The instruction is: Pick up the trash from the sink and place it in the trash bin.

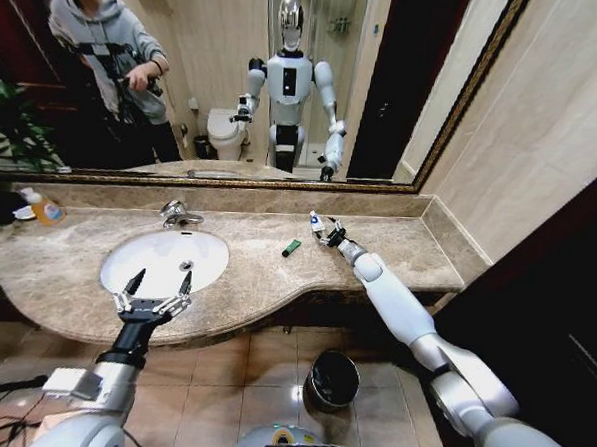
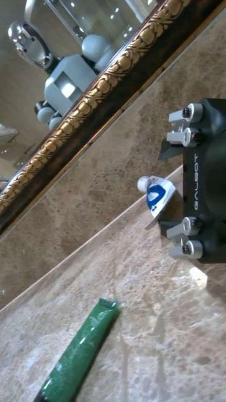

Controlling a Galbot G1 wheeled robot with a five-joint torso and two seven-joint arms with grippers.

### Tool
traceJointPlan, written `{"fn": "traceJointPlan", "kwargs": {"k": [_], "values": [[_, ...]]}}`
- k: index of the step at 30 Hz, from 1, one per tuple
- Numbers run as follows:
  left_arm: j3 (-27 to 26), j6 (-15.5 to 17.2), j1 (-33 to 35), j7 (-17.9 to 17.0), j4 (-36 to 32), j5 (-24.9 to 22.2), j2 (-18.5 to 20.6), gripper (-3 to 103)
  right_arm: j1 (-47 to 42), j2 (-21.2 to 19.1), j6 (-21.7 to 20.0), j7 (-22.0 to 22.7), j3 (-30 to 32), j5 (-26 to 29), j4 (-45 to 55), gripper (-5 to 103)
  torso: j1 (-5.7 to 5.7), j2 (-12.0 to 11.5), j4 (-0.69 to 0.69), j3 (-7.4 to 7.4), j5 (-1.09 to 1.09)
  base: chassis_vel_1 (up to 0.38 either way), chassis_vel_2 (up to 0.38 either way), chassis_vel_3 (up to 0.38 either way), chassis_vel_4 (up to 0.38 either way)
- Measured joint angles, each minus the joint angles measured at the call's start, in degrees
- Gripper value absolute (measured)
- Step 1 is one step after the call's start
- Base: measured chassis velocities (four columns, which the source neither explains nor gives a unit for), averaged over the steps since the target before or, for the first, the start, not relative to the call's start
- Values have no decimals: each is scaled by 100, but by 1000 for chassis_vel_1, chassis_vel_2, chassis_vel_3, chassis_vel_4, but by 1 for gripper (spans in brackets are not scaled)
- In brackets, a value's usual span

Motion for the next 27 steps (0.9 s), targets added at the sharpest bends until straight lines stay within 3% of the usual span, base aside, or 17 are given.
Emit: {"fn": "traceJointPlan", "kwargs": {"k": [1, 3, 6, 9, 10, 15, 22, 27], "values": [[0, 0, 0, 0, 0, 0, 0, 100, 17, -8, 11, -5, -3, 12, -33, 59, 0, 0, 0, 0, 0, 0, 0, 0, 0], [0, 0, 0, 0, 0, 0, 0, 100, 21, -8, 24, -5, -3, 16, -47, 59, 0, 0, 0, 0, 1, 0, 0, 0, 0], [0, 0, 0, 0, 0, 0, 0, 100, 26, 11, 78, -6, 14, 26, -86, 48, 0, 0, 0, 0, 0, 0, 0, 0, 0], [0, 0, 0, 0, 0, 0, 0, 100, 26, 14, 83, -13, 20, 27, -95, 44, 0, 0, 0, 0, 0, 0, 0, 0, 0], [0, 0, 0, 0, 0, 0, 0, 100, 25, 10, 86, -47, 14, 17, -98, 36, 0, 0, 0, 0, 0, 0, 0, 0, 0], [0, 0, 0, 0, 0, 0, 0, 100, -18, 9, 87, -64, 14, 12, -63, 28, 0, 0, 0, 0, 1, 0, 0, 0, 0], [0, 0, 0, 0, 0, 0, 0, 100, -114, 6, 72, -50, 50, 25, 89, 4, 0, 0, 0, 0, 0, 0, 0, 0, 0], [0, 0, 0, 0, 0, 0, 0, 100, -234, 25, 32, -49, 186, 48, 232, 1, 0, 0, 0, 0, 0, 0, 0, 0, 0]]}}
